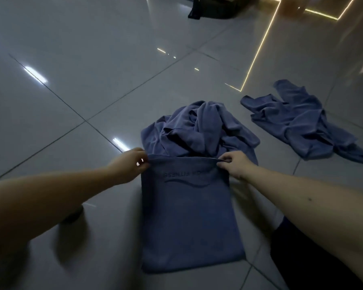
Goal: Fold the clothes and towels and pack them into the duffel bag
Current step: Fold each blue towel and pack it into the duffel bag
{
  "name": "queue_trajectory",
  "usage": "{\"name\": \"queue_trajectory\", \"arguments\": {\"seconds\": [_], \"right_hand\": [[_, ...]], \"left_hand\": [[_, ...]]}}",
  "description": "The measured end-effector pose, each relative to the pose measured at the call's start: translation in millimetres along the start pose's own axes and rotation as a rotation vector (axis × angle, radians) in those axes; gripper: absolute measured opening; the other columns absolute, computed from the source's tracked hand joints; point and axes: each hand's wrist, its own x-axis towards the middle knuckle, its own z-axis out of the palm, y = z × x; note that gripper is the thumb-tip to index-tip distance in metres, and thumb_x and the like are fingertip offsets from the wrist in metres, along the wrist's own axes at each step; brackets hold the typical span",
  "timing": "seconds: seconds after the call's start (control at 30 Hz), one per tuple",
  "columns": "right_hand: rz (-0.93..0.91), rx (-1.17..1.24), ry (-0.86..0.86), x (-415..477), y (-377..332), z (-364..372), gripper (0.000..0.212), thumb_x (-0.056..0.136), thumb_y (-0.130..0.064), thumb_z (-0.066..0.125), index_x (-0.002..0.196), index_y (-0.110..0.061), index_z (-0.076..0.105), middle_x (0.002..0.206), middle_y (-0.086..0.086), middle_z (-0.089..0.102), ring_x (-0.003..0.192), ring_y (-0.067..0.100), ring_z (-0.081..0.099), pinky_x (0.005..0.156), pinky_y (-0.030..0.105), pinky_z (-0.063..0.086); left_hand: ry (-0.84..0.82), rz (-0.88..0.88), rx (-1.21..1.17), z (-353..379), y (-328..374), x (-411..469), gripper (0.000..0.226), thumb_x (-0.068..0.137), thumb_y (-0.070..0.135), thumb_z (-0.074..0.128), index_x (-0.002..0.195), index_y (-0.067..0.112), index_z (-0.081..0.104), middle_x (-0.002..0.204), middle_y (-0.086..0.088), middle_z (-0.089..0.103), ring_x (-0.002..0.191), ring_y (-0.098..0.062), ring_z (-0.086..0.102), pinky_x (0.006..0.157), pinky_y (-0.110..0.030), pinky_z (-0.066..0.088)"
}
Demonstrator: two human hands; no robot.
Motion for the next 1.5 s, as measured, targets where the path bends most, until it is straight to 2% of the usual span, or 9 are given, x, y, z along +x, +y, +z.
{"name": "queue_trajectory", "arguments": {"seconds": [0.1,0.23,0.43,0.57,0.67,1.07,1.2,1.37,1.5], "right_hand": [[0.003,-0.092,-0.017,23.2,8.4,21.6,0.012,0.095,-0.023,0.068,0.09,-0.012,0.068,0.086,0.002,0.065,0.083,0.019,0.059,0.063,0.026,0.039],[0.05,-0.148,-0.002,36.6,11.5,41.8,0.016,0.092,-0.025,0.07,0.077,-0.021,0.064,0.078,0.0,0.064,0.074,0.018,0.059,0.061,0.026,0.043],[0.1,-0.283,0.019,51.5,10.7,57.7,0.009,0.092,-0.035,0.068,0.092,-0.026,0.073,0.115,0.014,0.061,0.115,0.038,0.047,0.09,0.033,0.045],[0.11,-0.327,0.065,52.4,9.6,64.1,0.015,0.091,-0.036,0.072,0.103,-0.026,0.074,0.138,0.007,0.041,0.123,0.034,0.035,0.103,0.031,0.035],[0.139,-0.299,0.069,53.1,8.0,67.2,0.01,0.088,-0.037,0.074,0.096,-0.032,0.07,0.144,0.004,0.036,0.123,0.032,0.038,0.106,0.034,0.034],[0.164,-0.286,-0.072,56.5,-1.2,63.8,0.018,0.088,-0.014,0.067,0.103,-0.008,0.074,0.109,0.013,0.068,0.091,0.025,0.061,0.074,0.027,0.047],[0.175,-0.438,-0.134,52.6,-14.0,60.6,0.031,0.098,-0.021,0.054,0.123,-0.007,0.067,0.126,0.013,0.064,0.116,0.032,0.056,0.095,0.035,0.049],[0.289,-0.372,-0.081,56.1,-23.4,58.9,0.029,0.103,-0.019,0.043,0.075,-0.011,0.046,0.079,0.004,0.051,0.064,0.017,0.042,0.052,0.024,0.031],[0.29,-0.271,-0.15,47.5,-37.2,48.3,0.038,0.108,-0.022,0.037,0.07,-0.016,0.034,0.068,-0.002,0.037,0.056,0.012,0.034,0.052,0.021,0.029]], "left_hand": [[-0.016,-0.009,0.107,13.3,-1.4,21.0,0.013,0.092,0.027,0.065,0.098,0.019,0.073,0.132,0.002,0.053,0.117,-0.023,0.054,0.097,-0.037,0.046],[-0.088,-0.009,0.156,27.2,2.5,37.4,0.025,0.084,0.034,0.066,0.092,0.013,0.077,0.109,-0.007,0.063,0.106,-0.031,0.058,0.091,-0.038,0.049],[-0.095,-0.004,0.226,45.7,4.9,49.8,0.029,0.086,0.039,0.057,0.096,0.02,0.077,0.112,-0.005,0.059,0.105,-0.03,0.056,0.091,-0.04,0.049],[-0.067,-0.024,0.345,44.3,6.9,50.4,0.028,0.092,0.037,0.054,0.109,0.029,0.075,0.135,-0.006,0.052,0.124,-0.037,0.043,0.102,-0.041,0.041],[-0.147,-0.1,0.33,41.7,2.0,52.7,0.029,0.091,0.04,0.05,0.105,0.03,0.073,0.127,-0.005,0.055,0.117,-0.034,0.047,0.1,-0.041,0.044],[-0.27,-0.109,0.341,51.9,2.0,48.4,0.025,0.086,0.049,0.059,0.102,0.035,0.073,0.112,-0.004,0.054,0.104,-0.027,0.052,0.091,-0.035,0.044],[-0.322,-0.088,0.304,47.0,3.4,43.5,0.023,0.085,0.045,0.061,0.096,0.029,0.074,0.098,0.001,0.064,0.103,-0.024,0.054,0.09,-0.035,0.042],[-0.109,0.002,0.138,39.6,7.0,39.8,0.029,0.081,0.048,0.056,0.068,0.023,0.065,0.084,-0.005,0.058,0.083,-0.028,0.057,0.078,-0.042,0.053],[0.083,0.094,0.045,37.2,8.0,33.8,0.026,0.079,0.037,0.058,0.077,0.016,0.072,0.085,-0.003,0.053,0.078,-0.024,0.055,0.073,-0.039,0.051]]}}
